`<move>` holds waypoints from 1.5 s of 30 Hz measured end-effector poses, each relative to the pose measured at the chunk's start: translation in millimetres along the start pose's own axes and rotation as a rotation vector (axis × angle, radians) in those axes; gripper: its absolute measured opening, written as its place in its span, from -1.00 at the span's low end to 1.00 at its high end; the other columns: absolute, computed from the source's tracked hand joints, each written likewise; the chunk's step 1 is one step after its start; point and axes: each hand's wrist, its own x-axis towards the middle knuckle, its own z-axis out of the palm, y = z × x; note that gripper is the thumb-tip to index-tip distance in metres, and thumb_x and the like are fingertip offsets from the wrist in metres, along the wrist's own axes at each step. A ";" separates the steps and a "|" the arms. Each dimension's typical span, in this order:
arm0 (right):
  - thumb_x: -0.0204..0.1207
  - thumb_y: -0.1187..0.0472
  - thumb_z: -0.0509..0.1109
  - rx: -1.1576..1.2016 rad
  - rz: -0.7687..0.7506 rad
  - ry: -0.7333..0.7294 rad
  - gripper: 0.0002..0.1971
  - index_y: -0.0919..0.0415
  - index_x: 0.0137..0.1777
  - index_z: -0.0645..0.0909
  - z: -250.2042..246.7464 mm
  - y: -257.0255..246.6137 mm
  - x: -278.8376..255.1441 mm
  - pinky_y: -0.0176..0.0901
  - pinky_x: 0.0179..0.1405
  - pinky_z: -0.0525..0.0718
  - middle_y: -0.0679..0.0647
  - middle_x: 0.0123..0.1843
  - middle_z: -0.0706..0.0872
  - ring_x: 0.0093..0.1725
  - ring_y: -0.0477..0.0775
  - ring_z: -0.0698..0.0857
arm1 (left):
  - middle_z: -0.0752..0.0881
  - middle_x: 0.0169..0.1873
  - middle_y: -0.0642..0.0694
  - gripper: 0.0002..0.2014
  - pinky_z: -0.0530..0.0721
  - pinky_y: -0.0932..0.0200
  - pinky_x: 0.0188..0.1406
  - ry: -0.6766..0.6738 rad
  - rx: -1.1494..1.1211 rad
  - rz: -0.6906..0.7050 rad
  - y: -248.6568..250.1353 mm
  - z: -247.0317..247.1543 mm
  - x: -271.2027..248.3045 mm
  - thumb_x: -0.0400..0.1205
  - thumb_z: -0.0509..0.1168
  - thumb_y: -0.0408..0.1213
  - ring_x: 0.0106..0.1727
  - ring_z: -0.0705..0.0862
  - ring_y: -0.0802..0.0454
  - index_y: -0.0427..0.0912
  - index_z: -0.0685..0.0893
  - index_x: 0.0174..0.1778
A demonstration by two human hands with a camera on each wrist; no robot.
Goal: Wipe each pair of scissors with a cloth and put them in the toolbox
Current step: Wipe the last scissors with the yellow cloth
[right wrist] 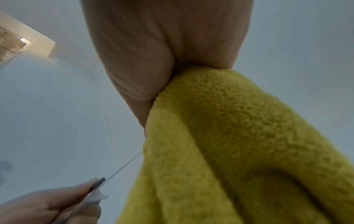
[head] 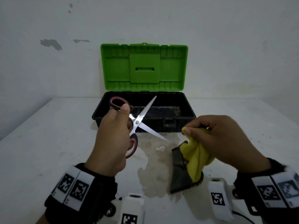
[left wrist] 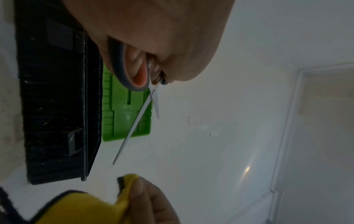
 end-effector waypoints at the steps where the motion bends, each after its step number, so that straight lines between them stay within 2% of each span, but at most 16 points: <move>1: 0.45 0.10 0.57 0.014 0.011 0.043 -0.91 -0.11 -0.26 0.80 -4.4 -0.1 0.7 -0.61 -0.36 0.52 -0.37 -0.27 0.77 -0.24 -0.37 0.71 | 0.28 -0.45 -0.04 -0.60 0.17 0.18 -0.59 -0.018 0.042 0.000 0.4 -0.3 0.2 0.75 0.16 0.04 -0.47 0.15 0.04 -0.25 0.43 -0.20; 3: 0.45 0.10 0.55 0.035 -0.015 0.125 -0.93 -0.10 -0.22 0.79 -9.3 -6.4 1.9 -0.62 -0.35 0.50 -0.38 -0.22 0.76 -0.23 -0.37 0.70 | 0.28 -0.38 -0.11 -0.56 0.24 0.17 -0.55 -0.045 0.126 0.009 0.7 2.2 -2.7 0.75 0.16 0.05 -0.42 0.20 -0.01 -0.33 0.43 -0.14; 5: 0.46 0.10 0.54 0.058 -0.084 0.180 -0.97 -0.07 -0.17 0.79 -7.5 -17.1 2.7 -0.61 -0.32 0.49 -0.34 -0.16 0.77 -0.22 -0.36 0.69 | 0.31 -0.38 -0.10 -0.56 0.29 0.17 -0.51 -0.073 0.174 0.023 0.1 7.6 -8.7 0.75 0.16 0.04 -0.38 0.25 0.00 -0.31 0.41 -0.18; 7: 0.48 0.11 0.54 0.065 -0.165 0.188 -0.98 -0.04 -0.12 0.76 0.0 -27.1 3.8 -0.61 -0.31 0.48 -0.25 -0.16 0.76 -0.22 -0.33 0.68 | 0.32 -0.41 -0.08 -0.60 0.34 0.22 -0.53 -0.093 0.214 0.031 -1.6 12.8 -14.6 0.75 0.16 0.03 -0.40 0.28 0.04 -0.24 0.40 -0.23; 9: 0.51 0.10 0.53 0.054 -0.229 0.148 -0.96 -0.03 -0.09 0.73 10.9 -34.6 5.6 -0.58 -0.27 0.51 -0.21 -0.22 0.75 -0.19 -0.29 0.68 | 0.30 -0.44 -0.06 -0.58 0.32 0.33 -0.62 -0.112 0.222 0.048 -3.2 16.5 -18.9 0.76 0.16 0.00 -0.44 0.28 0.07 -0.28 0.36 -0.23; 10: 0.52 0.10 0.52 0.032 -0.261 0.119 -0.96 -0.03 -0.07 0.72 17.0 -37.2 6.6 -0.53 -0.23 0.55 -0.22 -0.20 0.74 -0.16 -0.26 0.69 | 0.29 -0.45 -0.05 -0.58 0.29 0.36 -0.65 -0.124 0.219 0.057 -3.7 17.9 -20.2 0.76 0.16 -0.01 -0.47 0.26 0.09 -0.28 0.35 -0.24; 12: 0.53 0.10 0.52 -0.043 -0.340 0.088 -0.94 0.01 -0.03 0.75 28.5 -39.3 7.6 -0.28 -0.10 0.65 -0.19 -0.12 0.75 -0.10 -0.19 0.68 | 0.28 -0.47 -0.02 -0.61 0.29 0.34 -0.64 -0.143 0.218 0.069 -3.6 19.2 -22.2 0.76 0.16 0.01 -0.51 0.25 0.14 -0.19 0.36 -0.27; 14: 0.53 0.12 0.53 -0.100 -0.413 0.099 -0.92 0.07 -0.04 0.79 37.5 -37.0 7.3 -0.12 -0.10 0.67 -0.08 -0.11 0.74 -0.08 -0.07 0.68 | 0.30 -0.47 -0.01 -0.63 0.30 0.30 -0.60 -0.155 0.222 0.064 -3.1 18.2 -22.7 0.76 0.15 0.02 -0.52 0.27 0.14 -0.14 0.37 -0.28; 17: 0.52 0.09 0.53 -0.172 -0.468 0.120 -0.87 0.12 -0.03 0.82 40.3 -33.6 4.0 -0.02 -0.22 0.67 0.01 -0.14 0.71 -0.14 0.03 0.66 | 0.27 -0.53 0.07 -0.60 0.27 0.39 -0.65 -0.159 0.206 0.058 -4.1 14.9 -24.2 0.76 0.15 0.01 -0.57 0.21 0.18 -0.10 0.33 -0.35; 21: 0.56 0.10 0.47 -0.269 -0.540 0.091 -0.83 0.15 0.03 0.82 39.6 -32.8 -1.8 0.04 -0.26 0.67 0.04 -0.10 0.75 -0.16 0.13 0.67 | 0.26 -0.55 0.08 -0.57 0.26 0.42 -0.68 -0.157 0.179 0.045 -4.2 14.0 -27.5 0.77 0.15 -0.03 -0.60 0.22 0.22 0.05 0.45 -0.48; 25: 0.60 0.18 0.43 -0.242 -0.518 0.171 -0.85 0.16 0.02 0.83 31.1 -21.1 4.2 0.05 -0.25 0.67 0.03 -0.07 0.79 -0.16 0.13 0.67 | 0.24 -0.46 -0.03 -0.62 0.23 0.35 -0.67 -0.179 0.167 0.041 -1.0 14.4 -28.9 0.77 0.14 -0.02 -0.55 0.16 0.15 -0.12 0.31 -0.32; 29: 0.59 0.22 0.43 -0.215 -0.547 0.175 -0.86 0.21 -0.03 0.82 36.5 -31.6 3.0 0.02 -0.23 0.67 0.05 -0.09 0.80 -0.16 0.12 0.67 | 0.22 -0.56 0.07 -0.58 0.24 0.38 -0.68 -0.162 0.165 0.069 1.2 17.2 -27.8 0.77 0.14 -0.02 -0.59 0.14 0.18 -0.13 0.26 -0.35; 32: 0.59 0.21 0.45 -0.206 -0.568 0.135 -0.87 0.19 0.00 0.83 40.1 -33.2 1.2 0.00 -0.23 0.66 0.03 -0.08 0.80 -0.16 0.11 0.67 | 0.23 -0.58 0.10 -0.58 0.23 0.36 -0.68 -0.151 0.157 0.048 1.9 15.9 -28.0 0.76 0.15 -0.02 -0.59 0.16 0.19 -0.09 0.28 -0.37; 38: 0.57 0.23 0.45 -0.138 -0.484 0.226 -0.88 0.19 -0.05 0.84 43.1 -23.4 5.7 0.00 -0.15 0.69 0.00 -0.07 0.81 -0.11 0.05 0.70 | 0.27 -0.52 0.04 -0.61 0.25 0.35 -0.67 -0.145 0.162 0.006 -2.2 13.5 -24.8 0.75 0.16 0.03 -0.56 0.18 0.16 -0.12 0.34 -0.31; 42: 0.60 0.16 0.41 -0.085 -0.524 0.136 -0.82 0.19 -0.02 0.84 50.1 -30.6 1.2 -0.15 -0.08 0.67 0.00 -0.07 0.82 -0.10 0.00 0.69 | 0.25 -0.57 0.08 -0.59 0.23 0.33 -0.69 -0.146 0.168 0.007 -2.6 11.6 -23.1 0.75 0.17 0.01 -0.57 0.15 0.16 -0.11 0.30 -0.35; 45: 0.57 0.18 0.46 -0.108 -0.491 0.168 -0.86 0.16 0.01 0.84 42.0 -18.2 8.1 -0.11 -0.07 0.68 -0.02 -0.06 0.82 -0.08 0.00 0.71 | 0.25 -0.50 0.01 -0.61 0.23 0.34 -0.67 -0.166 0.178 -0.003 -1.0 10.0 -22.9 0.76 0.16 0.00 -0.54 0.16 0.16 -0.12 0.31 -0.33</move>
